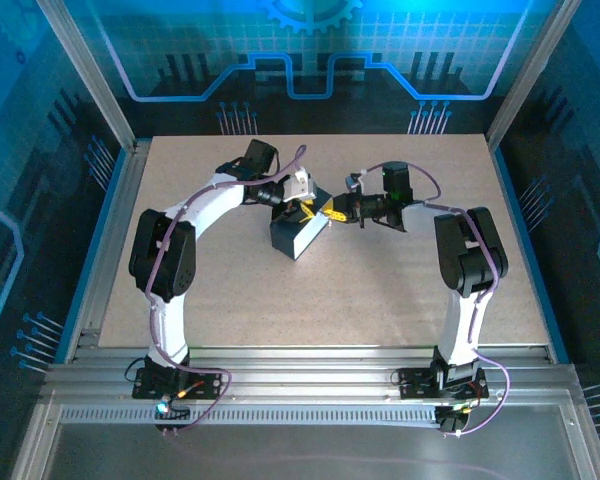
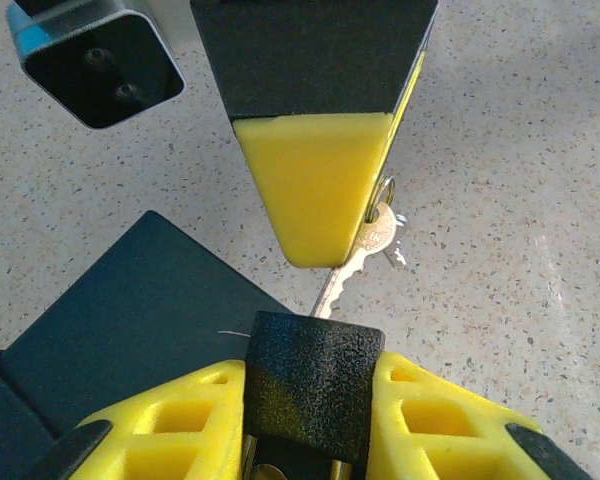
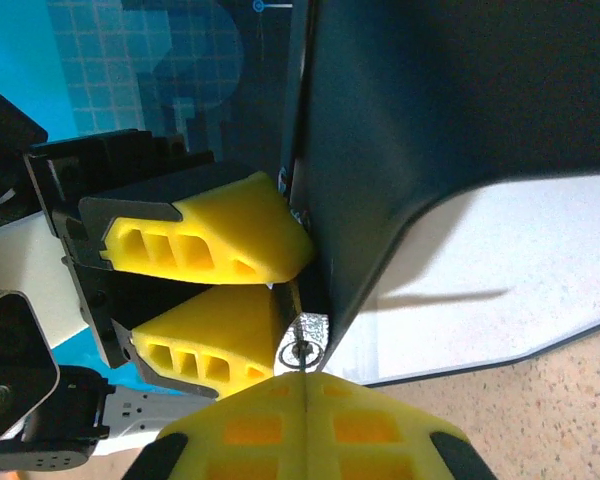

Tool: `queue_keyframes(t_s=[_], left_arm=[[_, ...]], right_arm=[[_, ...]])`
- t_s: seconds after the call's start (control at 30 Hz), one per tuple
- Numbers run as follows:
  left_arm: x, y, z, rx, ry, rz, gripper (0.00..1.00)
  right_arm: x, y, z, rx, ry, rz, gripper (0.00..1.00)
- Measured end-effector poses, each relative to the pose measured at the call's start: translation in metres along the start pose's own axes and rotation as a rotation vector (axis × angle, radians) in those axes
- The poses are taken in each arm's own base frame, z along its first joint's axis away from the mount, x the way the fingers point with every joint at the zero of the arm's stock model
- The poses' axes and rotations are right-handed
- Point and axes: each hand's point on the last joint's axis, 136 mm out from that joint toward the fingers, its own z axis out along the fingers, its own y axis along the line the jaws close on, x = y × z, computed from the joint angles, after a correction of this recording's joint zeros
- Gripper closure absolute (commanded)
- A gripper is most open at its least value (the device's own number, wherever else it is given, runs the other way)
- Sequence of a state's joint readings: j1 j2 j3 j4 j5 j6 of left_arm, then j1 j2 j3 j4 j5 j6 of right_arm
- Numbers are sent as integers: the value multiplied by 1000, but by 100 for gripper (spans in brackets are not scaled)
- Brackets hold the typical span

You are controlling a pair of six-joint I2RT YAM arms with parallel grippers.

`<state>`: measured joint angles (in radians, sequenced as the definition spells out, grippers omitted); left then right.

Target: Unlock the padlock with the key

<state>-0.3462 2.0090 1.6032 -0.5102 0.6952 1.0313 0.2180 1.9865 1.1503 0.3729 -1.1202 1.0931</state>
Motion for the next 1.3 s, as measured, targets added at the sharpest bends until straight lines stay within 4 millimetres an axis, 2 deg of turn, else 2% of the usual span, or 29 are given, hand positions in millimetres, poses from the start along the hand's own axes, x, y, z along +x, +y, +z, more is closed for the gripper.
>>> queue_keyframes(t_s=[0.17, 0.43, 1.0, 1.3], left_arm=[[1, 1, 0, -3, -12, -7, 82], [0, 1, 0, -6, -14, -4, 83], [-2, 0, 1, 1, -28, -1, 83], [-2, 0, 1, 4, -31, -2, 83]], right_arm=[[-2, -2, 0, -5, -28, 16, 100], [-2, -2, -1, 11, -46, 18, 88], [4, -11, -3, 46, -78, 32, 74], [5, -11, -9, 48, -88, 42, 72]])
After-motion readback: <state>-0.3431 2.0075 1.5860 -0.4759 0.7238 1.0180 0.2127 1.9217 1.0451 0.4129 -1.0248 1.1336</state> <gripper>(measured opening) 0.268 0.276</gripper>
